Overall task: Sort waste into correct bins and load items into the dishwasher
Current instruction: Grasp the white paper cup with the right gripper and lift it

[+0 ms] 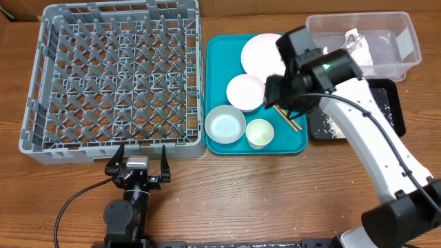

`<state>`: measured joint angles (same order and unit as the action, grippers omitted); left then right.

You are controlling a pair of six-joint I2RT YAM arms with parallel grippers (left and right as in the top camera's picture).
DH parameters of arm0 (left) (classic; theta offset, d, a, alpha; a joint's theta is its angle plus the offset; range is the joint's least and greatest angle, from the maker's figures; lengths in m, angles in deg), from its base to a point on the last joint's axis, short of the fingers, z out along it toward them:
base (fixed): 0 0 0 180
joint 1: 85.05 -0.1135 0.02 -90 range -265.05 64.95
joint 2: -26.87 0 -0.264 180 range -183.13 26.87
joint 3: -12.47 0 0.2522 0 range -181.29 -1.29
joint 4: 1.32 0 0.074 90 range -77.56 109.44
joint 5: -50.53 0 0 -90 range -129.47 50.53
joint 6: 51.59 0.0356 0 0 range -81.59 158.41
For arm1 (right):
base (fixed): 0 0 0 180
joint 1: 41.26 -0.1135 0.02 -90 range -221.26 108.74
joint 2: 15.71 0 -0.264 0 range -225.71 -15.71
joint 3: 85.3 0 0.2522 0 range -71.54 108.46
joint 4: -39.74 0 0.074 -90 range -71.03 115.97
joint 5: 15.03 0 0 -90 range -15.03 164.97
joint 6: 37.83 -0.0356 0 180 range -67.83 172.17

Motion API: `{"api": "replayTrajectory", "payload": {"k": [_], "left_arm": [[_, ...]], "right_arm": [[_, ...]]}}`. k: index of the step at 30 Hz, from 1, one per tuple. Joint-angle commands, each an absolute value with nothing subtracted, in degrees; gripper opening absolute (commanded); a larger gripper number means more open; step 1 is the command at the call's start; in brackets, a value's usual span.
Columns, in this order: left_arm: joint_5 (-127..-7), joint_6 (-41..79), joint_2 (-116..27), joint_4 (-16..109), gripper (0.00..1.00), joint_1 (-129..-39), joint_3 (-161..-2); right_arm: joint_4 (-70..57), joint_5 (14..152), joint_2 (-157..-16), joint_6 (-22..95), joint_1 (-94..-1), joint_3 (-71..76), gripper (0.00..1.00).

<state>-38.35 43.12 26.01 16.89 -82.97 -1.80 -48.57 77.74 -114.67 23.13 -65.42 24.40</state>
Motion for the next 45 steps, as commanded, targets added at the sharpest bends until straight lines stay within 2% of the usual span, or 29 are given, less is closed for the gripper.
{"api": "replayTrajectory", "payload": {"k": [1,8,12,15,20,25,30,37,45], "left_arm": [[-38.0,44.0,26.5,16.7,1.00,-83.6,-1.6],[-38.0,44.0,26.5,16.7,1.00,-83.6,-1.6],[-38.0,44.0,26.5,16.7,1.00,-83.6,-1.6],[-38.0,44.0,26.5,16.7,1.00,-83.6,-1.6],[-37.6,44.8,26.5,16.0,1.00,-83.6,-1.6],[-37.6,44.8,26.5,16.7,1.00,-83.6,-1.6],[-37.6,44.2,26.5,16.0,1.00,-83.6,-1.6],[-37.6,26.7,26.5,12.7,1.00,-83.5,-4.6],[-38.2,18.3,20.7,19.7,1.00,-83.5,-16.6]], "right_arm": [[-47.2,78.9,-116.2,21.9,-66.0,17.9,0.64],[-38.1,79.0,-116.8,21.9,-65.9,5.7,0.63],[-34.1,78.9,-116.8,21.9,-65.9,2.6,0.54],[-32.1,78.9,-116.8,22.1,-65.9,1.5,0.45],[-31.2,77.7,-116.8,22.1,-65.9,1.2,0.21],[-31.3,77.7,-116.8,22.1,-65.9,1.2,0.04],[-32.2,78.2,-115.2,22.1,-65.2,2.3,0.04],[-35.4,79.8,-104.0,22.3,-61.2,8.1,0.04],[-33.2,89.0,-93.4,22.1,-53.0,8.3,0.04]]}}
